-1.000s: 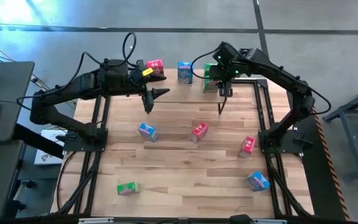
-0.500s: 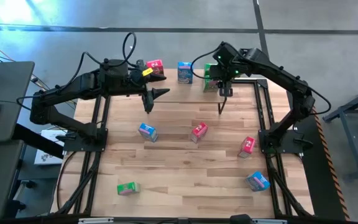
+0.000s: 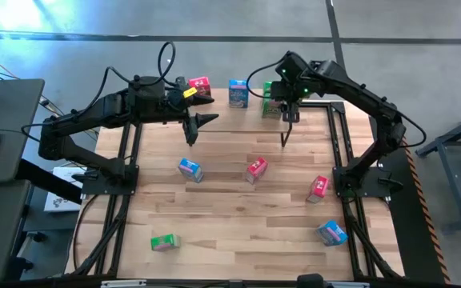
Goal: Stack cereal on shelf
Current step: Put the top green cereal box on the shelf aligned with the other green cereal box, then put the right blue cereal box on the shelf aligned with the other blue cereal box
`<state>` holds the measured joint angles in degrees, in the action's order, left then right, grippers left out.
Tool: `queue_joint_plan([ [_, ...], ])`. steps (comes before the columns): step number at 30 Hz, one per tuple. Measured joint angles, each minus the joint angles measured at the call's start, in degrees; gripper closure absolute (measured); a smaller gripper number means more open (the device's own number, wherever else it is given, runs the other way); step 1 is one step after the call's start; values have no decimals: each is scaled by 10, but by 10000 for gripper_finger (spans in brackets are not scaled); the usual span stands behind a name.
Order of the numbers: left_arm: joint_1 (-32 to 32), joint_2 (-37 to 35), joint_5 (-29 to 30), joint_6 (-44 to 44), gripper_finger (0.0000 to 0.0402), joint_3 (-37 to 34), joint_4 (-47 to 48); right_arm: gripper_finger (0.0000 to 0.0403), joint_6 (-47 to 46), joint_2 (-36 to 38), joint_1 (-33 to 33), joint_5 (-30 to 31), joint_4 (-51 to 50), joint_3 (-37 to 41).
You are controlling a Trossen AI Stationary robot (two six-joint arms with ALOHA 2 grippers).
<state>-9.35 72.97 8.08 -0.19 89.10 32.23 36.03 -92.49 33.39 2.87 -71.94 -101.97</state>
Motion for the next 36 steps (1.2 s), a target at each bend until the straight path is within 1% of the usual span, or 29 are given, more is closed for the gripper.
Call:
queue_joint_plan([
  [15, 0, 0, 0, 0, 176, 0, 0, 177, 0, 14, 0, 8, 6, 0],
  [21, 0, 0, 0, 0, 176, 0, 0, 177, -5, 32, -2, 13, 6, 0],
  [31, 0, 0, 0, 0, 176, 0, 0, 178, -84, 82, -29, 60, 6, 0],
  [36, 0, 0, 0, 0, 176, 0, 0, 178, -156, 105, -49, 62, 3, 0],
])
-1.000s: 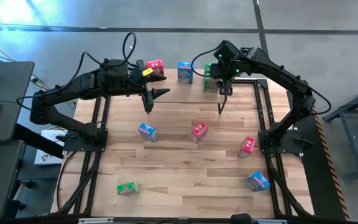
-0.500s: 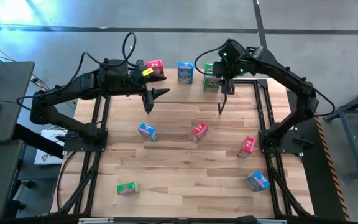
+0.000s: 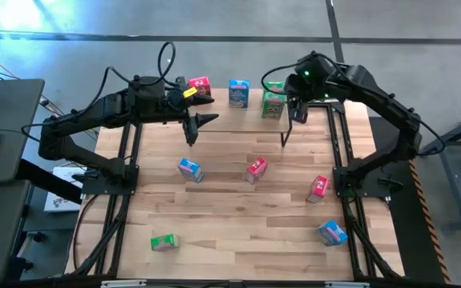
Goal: Stack cereal on shelf
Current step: Put the right blue cereal box on the shelf aligned with the other blue cereal box
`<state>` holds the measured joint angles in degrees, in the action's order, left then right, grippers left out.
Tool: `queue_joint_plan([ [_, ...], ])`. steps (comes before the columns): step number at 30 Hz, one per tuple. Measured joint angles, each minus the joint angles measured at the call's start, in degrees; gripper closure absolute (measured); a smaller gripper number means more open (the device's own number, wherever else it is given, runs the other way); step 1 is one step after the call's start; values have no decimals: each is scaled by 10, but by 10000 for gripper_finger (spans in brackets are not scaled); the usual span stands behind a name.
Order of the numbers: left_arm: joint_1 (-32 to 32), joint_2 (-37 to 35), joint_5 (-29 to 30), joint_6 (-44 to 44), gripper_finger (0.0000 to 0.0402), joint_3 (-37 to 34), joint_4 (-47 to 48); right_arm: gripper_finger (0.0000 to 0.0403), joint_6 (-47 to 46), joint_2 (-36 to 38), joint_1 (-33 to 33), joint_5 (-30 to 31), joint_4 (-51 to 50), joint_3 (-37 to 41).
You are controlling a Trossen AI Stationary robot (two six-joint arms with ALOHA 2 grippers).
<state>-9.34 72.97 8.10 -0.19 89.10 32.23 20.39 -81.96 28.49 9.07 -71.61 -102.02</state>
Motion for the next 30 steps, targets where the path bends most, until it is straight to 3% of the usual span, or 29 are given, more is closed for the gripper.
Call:
queue_joint_plan([
  [7, 0, 0, 0, 0, 176, 0, 0, 178, -131, 24, -30, -1, -19, 0],
  [14, 0, 0, 0, 0, 176, 0, 0, 178, -319, 30, -73, -16, -85, 0],
  [22, 0, 0, 0, 0, 176, 0, 0, 178, -524, 30, -142, -98, -182, 0],
  [30, 0, 0, 0, 0, 176, 0, 0, 178, -649, 29, -237, -131, -184, 2],
])
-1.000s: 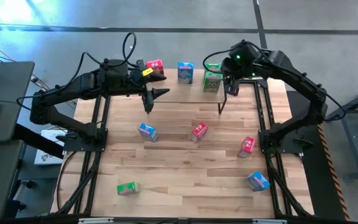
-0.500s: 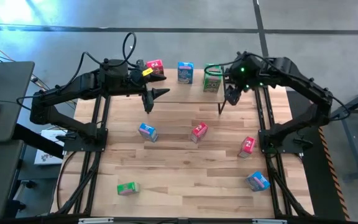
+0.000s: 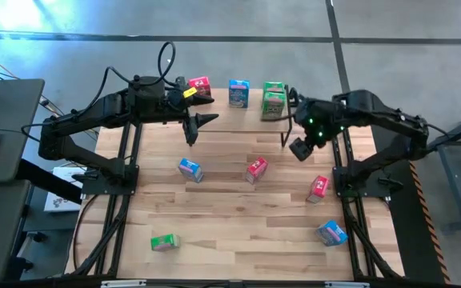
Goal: Stack cereal on shelf
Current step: Put the right blue cereal box on the shelf aligned with the other blue cereal box
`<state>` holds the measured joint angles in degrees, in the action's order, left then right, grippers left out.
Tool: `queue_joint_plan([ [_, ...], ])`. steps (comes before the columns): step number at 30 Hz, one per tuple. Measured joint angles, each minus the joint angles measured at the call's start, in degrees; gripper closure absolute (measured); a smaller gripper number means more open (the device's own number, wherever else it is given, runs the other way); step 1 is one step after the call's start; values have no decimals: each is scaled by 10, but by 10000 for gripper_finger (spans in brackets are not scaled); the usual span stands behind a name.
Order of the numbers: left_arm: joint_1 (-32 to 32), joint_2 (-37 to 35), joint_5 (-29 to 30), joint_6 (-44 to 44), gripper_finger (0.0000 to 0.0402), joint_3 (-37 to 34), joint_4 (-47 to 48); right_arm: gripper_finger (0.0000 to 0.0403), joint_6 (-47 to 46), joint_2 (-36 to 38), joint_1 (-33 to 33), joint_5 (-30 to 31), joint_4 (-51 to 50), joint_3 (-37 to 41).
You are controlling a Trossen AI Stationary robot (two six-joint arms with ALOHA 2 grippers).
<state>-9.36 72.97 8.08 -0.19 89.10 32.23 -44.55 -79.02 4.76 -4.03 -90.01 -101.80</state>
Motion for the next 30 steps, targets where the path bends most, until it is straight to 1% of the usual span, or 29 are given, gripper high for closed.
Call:
queue_joint_plan([
  [5, 0, 0, 0, 0, 176, 0, 0, 178, -56, 0, -57, 4, 0, 0],
  [9, 0, 0, 0, 0, 176, 0, 0, 178, -75, 0, -93, -38, 0, 0],
  [12, 0, 0, 0, 0, 176, 0, 0, 178, -112, 0, -112, -66, 0, 0],
  [15, 0, 0, 0, 0, 176, 0, 0, 178, -149, 0, -131, -78, 0, 0],
  [30, 0, 0, 0, 0, 176, 0, 0, 178, -335, 0, -233, -78, 0, 0],
])
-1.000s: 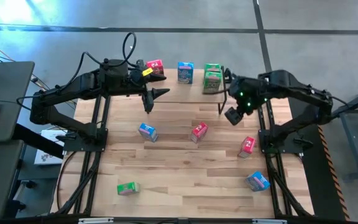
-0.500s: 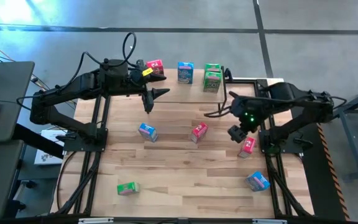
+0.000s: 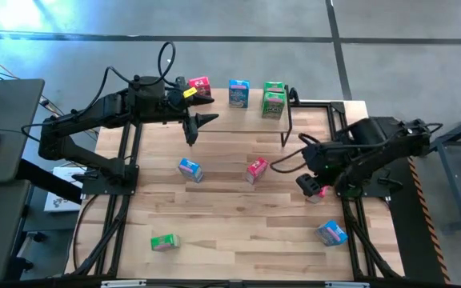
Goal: Stack cereal on shelf
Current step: Put the right blue cereal box on the shelf aligned with the other blue cereal box
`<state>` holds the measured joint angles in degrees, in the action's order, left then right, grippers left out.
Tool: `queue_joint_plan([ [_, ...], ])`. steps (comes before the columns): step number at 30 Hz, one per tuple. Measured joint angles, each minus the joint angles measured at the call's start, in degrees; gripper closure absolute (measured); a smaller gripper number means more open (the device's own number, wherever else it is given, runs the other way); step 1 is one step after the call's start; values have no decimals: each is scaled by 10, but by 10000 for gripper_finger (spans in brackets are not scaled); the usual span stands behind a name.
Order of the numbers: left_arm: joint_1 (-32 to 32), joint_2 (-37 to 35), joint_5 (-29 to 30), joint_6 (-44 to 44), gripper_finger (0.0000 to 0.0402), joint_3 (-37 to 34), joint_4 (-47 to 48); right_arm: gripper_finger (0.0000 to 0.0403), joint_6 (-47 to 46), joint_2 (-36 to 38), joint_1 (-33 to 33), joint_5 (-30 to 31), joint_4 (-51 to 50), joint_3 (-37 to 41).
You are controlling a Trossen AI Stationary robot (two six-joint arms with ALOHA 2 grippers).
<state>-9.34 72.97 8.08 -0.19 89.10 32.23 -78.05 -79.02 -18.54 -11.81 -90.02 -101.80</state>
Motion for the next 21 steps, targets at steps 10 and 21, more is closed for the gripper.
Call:
queue_joint_plan([
  [10, 0, 0, 0, 30, 176, 0, 0, 178, -107, 0, -96, 33, 0, 0],
  [21, 0, 0, 0, 58, 176, 0, 0, 178, -162, -1, -191, 61, 0, 32],
])
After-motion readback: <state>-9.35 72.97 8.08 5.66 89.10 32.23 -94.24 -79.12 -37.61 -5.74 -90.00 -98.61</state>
